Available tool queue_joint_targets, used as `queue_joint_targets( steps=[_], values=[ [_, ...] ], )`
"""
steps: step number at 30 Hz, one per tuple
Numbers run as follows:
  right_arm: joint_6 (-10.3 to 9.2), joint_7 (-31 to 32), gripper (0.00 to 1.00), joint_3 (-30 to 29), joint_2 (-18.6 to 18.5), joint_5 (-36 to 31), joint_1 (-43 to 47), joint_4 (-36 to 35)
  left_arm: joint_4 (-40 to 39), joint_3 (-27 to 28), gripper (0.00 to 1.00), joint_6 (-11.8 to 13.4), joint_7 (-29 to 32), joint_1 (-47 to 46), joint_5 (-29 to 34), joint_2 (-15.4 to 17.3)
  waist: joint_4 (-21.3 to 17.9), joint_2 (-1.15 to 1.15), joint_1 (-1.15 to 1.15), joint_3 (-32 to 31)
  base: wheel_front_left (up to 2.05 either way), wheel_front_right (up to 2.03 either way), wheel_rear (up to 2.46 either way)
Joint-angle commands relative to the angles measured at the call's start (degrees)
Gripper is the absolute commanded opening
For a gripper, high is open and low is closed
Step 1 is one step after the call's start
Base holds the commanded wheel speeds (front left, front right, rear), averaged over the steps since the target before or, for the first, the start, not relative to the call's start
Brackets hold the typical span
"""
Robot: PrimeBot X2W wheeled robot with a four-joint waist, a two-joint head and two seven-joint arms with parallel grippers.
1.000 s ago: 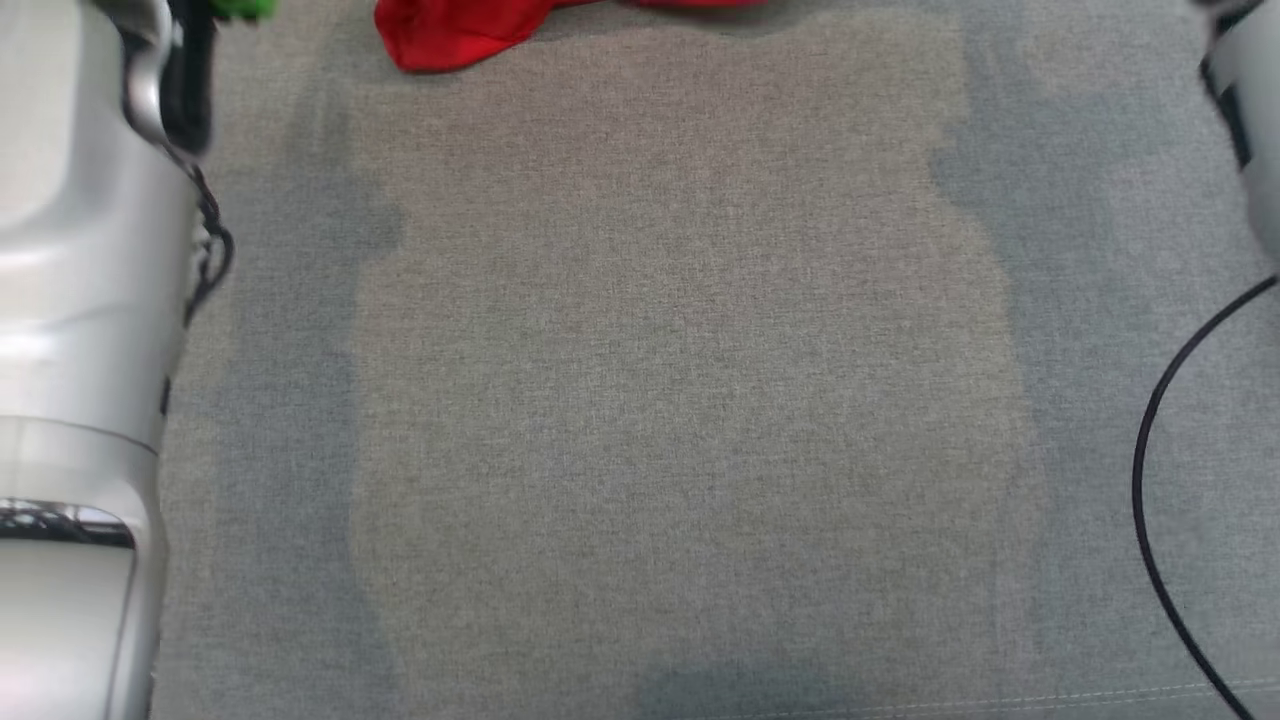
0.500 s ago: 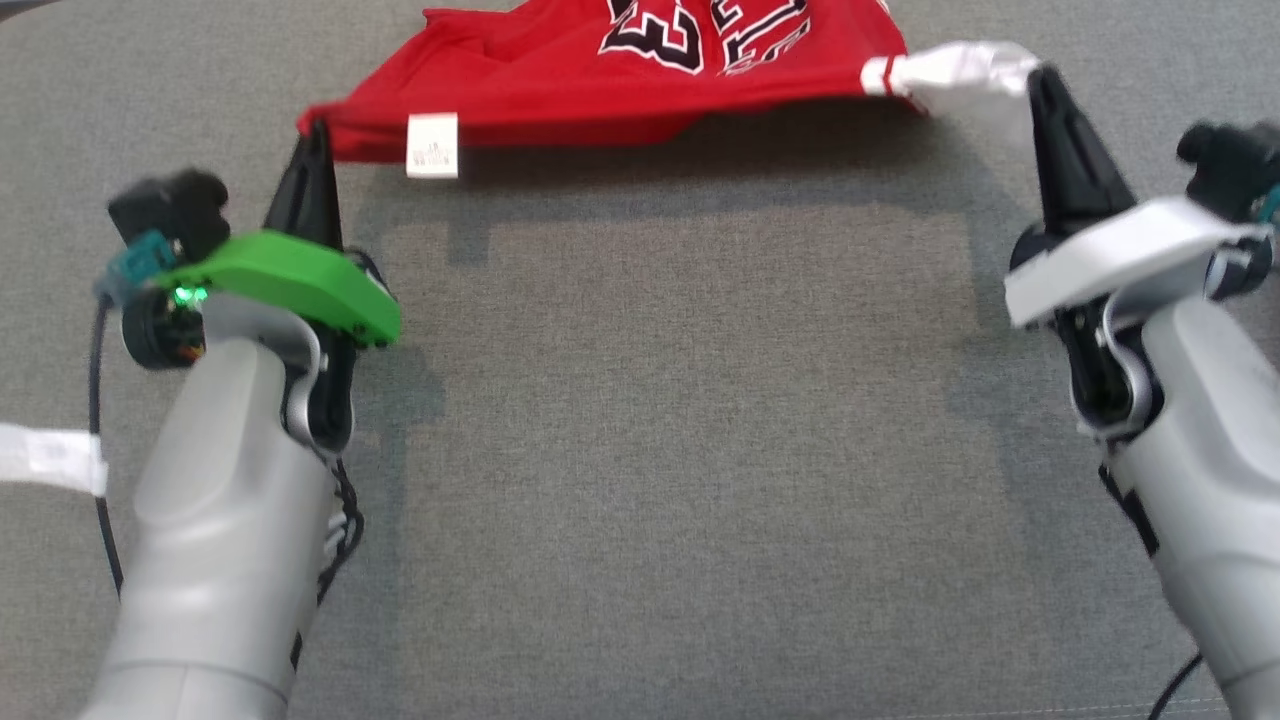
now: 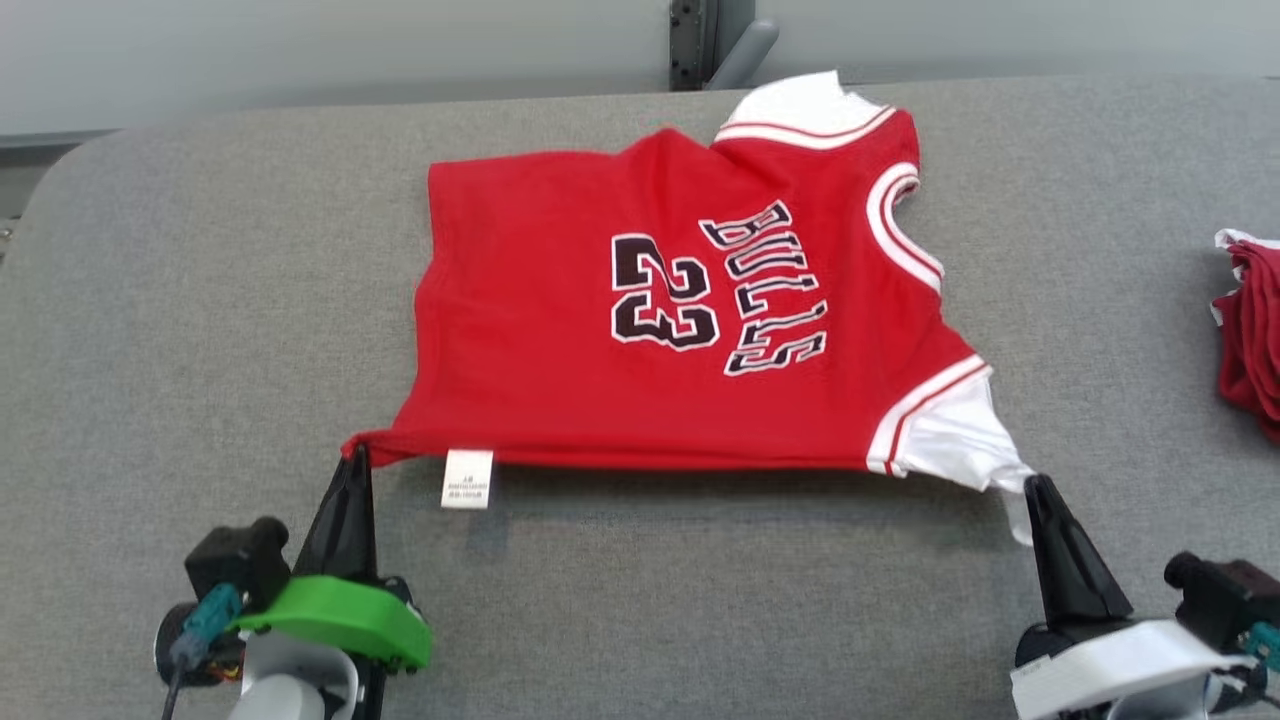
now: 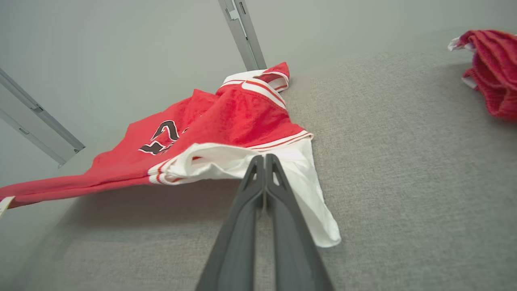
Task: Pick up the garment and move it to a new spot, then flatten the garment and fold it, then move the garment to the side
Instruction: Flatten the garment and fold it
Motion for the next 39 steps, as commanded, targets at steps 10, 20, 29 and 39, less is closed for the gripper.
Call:
queue_joint_targets(
  steps=[10,20,29,39],
  values=[
    [-0.12,8.6,0.0,-7.2,7.0,-8.3,20.8,-17.2,-23.6,1.5,0.0,10.5,8.1,22.1,1.6,3.5,-2.5,0.0,0.0,-5.9,0.0,0.0,0.0],
    [-0.12,12.0,0.0,-9.8,8.3,-12.3,22.9,-20.8,-34.0,0.7,0.0,14.8,13.3,27.5,3.6,4.7,-2.7,0.0,0.0,-5.0,0.0,0.0,0.0],
    [-0.1,18.8,0.0,-4.6,2.0,-16.3,9.8,-21.9,-34.0,-1.6,0.0,13.3,16.8,19.7,5.6,6.3,-1.6,0.0,0.0,0.0,0.0,0.0,0.0],
    [-0.1,22.3,0.0,4.5,-4.7,-13.8,-5.3,-13.8,-25.6,-3.7,0.0,9.6,16.2,8.5,5.0,4.8,1.8,0.0,0.0,6.9,0.0,0.0,0.0]
  ],
)
